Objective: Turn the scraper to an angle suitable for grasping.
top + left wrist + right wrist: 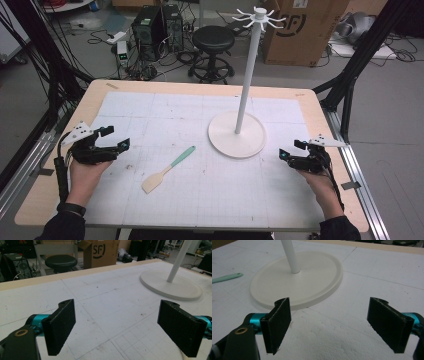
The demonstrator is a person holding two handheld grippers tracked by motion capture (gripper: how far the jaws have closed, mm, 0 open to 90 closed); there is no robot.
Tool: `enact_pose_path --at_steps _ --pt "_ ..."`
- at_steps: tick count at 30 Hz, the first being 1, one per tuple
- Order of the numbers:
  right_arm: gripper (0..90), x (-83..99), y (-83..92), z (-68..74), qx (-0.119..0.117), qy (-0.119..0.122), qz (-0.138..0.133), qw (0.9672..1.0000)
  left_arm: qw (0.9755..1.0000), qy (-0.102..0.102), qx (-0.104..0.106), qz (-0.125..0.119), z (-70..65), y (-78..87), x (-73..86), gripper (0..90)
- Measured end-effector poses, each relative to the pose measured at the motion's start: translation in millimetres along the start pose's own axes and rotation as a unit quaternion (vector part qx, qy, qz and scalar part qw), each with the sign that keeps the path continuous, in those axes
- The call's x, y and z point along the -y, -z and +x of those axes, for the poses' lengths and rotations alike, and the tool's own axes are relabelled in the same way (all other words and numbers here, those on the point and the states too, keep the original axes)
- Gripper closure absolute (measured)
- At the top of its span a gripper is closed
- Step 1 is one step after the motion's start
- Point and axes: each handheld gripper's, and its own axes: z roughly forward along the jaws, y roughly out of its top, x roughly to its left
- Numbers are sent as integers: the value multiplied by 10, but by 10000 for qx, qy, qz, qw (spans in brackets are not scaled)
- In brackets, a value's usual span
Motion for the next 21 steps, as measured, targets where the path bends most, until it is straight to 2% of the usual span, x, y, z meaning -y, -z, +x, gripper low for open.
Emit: enact_pose_path --at_steps 3,5,7,10,13,16,19,21 --pt "180 -6 4 -13 72 16 -34 10000 9999 -70 19 -99 7 -38 33 161" --pt "173 -39 7 -28 143 -75 -100 9998 9998 -167 25 72 -2 -96 58 162" --pt "171 -53 11 -19 177 -133 -168 9996 9999 -91 97 7 1 -100 52 164" --pt "168 -38 9 -2 169 -40 -65 9998 9999 3 132 -94 20 -81 26 164" --pt "168 -23 17 4 178 -29 -43 9998 9998 23 218 -11 1 -60 -27 164" --pt "168 -15 34 3 169 -43 -66 9998 9992 56 390 76 -33 -50 -83 162" --pt "169 -10 15 -15 147 -22 -54 9999 9982 121 552 203 -59 -63 -94 161" --pt "168 -9 5 -6 127 -8 -47 9999 9978 85 603 279 -77 -66 -94 161"
